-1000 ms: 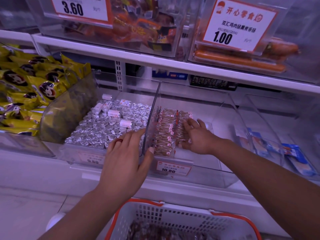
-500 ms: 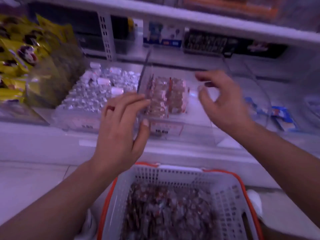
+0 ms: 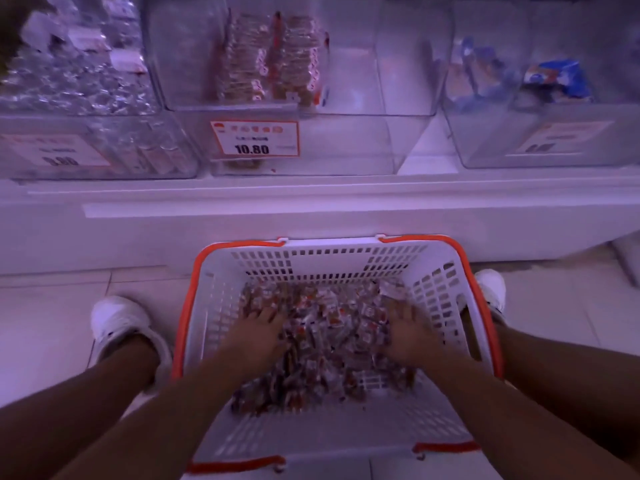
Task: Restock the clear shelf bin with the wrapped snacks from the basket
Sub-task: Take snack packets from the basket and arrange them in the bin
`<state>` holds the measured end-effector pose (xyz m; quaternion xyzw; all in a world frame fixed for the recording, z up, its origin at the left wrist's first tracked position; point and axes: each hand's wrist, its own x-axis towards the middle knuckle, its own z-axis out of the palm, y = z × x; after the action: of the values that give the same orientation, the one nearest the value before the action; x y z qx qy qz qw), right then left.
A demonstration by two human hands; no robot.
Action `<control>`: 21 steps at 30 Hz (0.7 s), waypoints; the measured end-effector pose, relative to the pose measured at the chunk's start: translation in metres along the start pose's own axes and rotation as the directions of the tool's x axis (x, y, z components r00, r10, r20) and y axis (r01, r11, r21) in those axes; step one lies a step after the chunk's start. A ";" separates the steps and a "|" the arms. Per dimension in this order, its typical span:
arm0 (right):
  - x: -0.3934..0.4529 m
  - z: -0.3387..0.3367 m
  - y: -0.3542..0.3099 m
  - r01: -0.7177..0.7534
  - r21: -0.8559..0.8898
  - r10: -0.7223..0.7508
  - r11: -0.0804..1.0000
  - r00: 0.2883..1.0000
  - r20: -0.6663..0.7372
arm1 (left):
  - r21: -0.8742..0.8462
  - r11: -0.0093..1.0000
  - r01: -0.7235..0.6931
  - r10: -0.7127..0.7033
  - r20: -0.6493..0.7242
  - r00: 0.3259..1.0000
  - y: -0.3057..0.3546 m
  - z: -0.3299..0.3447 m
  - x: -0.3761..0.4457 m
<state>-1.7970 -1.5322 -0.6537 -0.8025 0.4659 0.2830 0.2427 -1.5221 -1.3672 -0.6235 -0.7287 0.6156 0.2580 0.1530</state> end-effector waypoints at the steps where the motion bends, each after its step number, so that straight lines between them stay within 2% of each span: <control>1: 0.008 0.011 -0.002 0.020 0.020 -0.021 1.000 1.000 0.015 | -0.011 1.000 -0.004 0.004 -0.002 1.000 0.009 0.009 0.009; 5: 0.032 0.037 -0.007 0.161 -0.070 -0.163 0.985 0.986 -0.029 | -0.047 0.998 -0.039 0.039 -0.006 0.999 0.034 0.034 0.035; 8: 0.039 0.051 -0.020 0.121 -0.151 -0.121 0.981 0.993 0.007 | 0.033 0.992 -0.121 0.118 0.062 0.991 0.035 0.047 0.049; 10: 0.032 0.067 -0.031 0.080 -0.222 -0.089 0.972 0.995 -0.034 | 0.098 0.978 -0.182 0.168 0.135 0.976 0.035 0.055 0.051; 12: 0.023 0.085 -0.040 0.118 -0.283 -0.137 0.952 0.989 -0.047 | 0.141 0.969 -0.203 0.179 0.165 0.970 0.037 0.061 0.049; 15: 0.010 0.104 -0.048 0.244 -0.289 -0.255 0.926 0.967 -0.001 | 0.159 0.963 -0.218 0.195 0.147 0.970 0.037 0.069 0.044; 19: 0.010 0.108 -0.049 0.313 -0.305 -0.329 0.899 0.944 -0.002 | 0.187 0.945 -0.270 0.251 0.118 0.961 0.034 0.069 0.037; 21: 0.012 0.105 -0.050 0.348 -0.213 -0.358 0.913 0.934 -0.005 | 0.196 0.936 -0.292 0.277 0.104 0.955 0.036 0.068 0.034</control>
<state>-1.7720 -1.4481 -0.7316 -0.9004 0.2863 0.2639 0.1940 -1.5662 -1.3648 -0.6953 -0.6016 0.7321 0.2381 0.2128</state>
